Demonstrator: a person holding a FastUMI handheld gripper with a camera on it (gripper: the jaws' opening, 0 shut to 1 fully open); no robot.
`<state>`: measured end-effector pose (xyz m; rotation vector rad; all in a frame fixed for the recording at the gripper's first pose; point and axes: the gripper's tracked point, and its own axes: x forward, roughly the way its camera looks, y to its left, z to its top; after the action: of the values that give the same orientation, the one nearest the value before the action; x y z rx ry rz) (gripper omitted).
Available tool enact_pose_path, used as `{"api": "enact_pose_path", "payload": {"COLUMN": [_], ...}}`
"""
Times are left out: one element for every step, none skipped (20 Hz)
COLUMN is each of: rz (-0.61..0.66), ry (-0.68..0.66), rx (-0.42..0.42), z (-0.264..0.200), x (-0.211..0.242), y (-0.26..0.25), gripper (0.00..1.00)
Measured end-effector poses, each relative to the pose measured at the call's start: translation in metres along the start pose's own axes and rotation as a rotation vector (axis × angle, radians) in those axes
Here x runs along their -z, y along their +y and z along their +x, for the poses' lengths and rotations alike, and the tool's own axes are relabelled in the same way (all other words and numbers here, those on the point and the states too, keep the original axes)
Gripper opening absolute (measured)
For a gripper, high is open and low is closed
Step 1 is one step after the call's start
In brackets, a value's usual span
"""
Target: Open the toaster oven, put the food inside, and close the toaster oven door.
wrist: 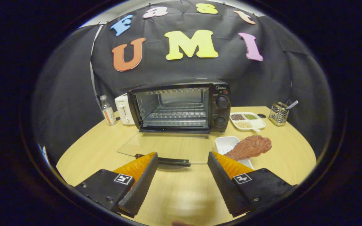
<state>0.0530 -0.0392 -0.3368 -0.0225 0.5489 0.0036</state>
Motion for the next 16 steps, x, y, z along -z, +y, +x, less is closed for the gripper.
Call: {"api": "enact_pose_path", "payload": {"rz": [-0.005, -0.008, -0.006, -0.005, -0.009, -0.015, -0.014, -0.005, 0.007, 0.018, 0.029, 0.032, 0.040, 0.064, 0.091, 0.123], "ry": [0.004, 0.007, 0.010, 0.019, 0.025, 0.032, 0.041, 0.042, 0.042, 0.059, 0.073, 0.087, 0.105, 0.128, 0.152, 0.179], "rx": [0.003, 0.007, 0.013, 0.026, 0.031, 0.036, 0.042, 0.050, 0.053, 0.043, 0.042, 0.034, 0.016, -0.006, -0.032, -0.066], "z": [-0.003, -0.005, -0.007, -0.007, -0.008, -0.010, -0.012, -0.014, -0.014, -0.013, -0.011, -0.010, -0.008, -0.004, 0.001, 0.006], "x": [-0.003, -0.006, -0.011, -0.014, -0.018, -0.020, -0.023, -0.026, -0.031, -0.031, -0.033, -0.035, -0.036, -0.036, -0.035, -0.033], "y": [-0.012, -0.025, -0.039, -0.054, -0.068, -0.081, -0.096, -0.110, -0.123, -0.134, -0.145, -0.155, -0.162, -0.166, -0.171, -0.174], "gripper": [1.00, 1.00, 1.00, 1.00, 1.00, 1.00, 1.00, 1.00, 1.00, 1.00, 1.00, 0.99, 0.97, 0.93, 0.91, 0.87]}}
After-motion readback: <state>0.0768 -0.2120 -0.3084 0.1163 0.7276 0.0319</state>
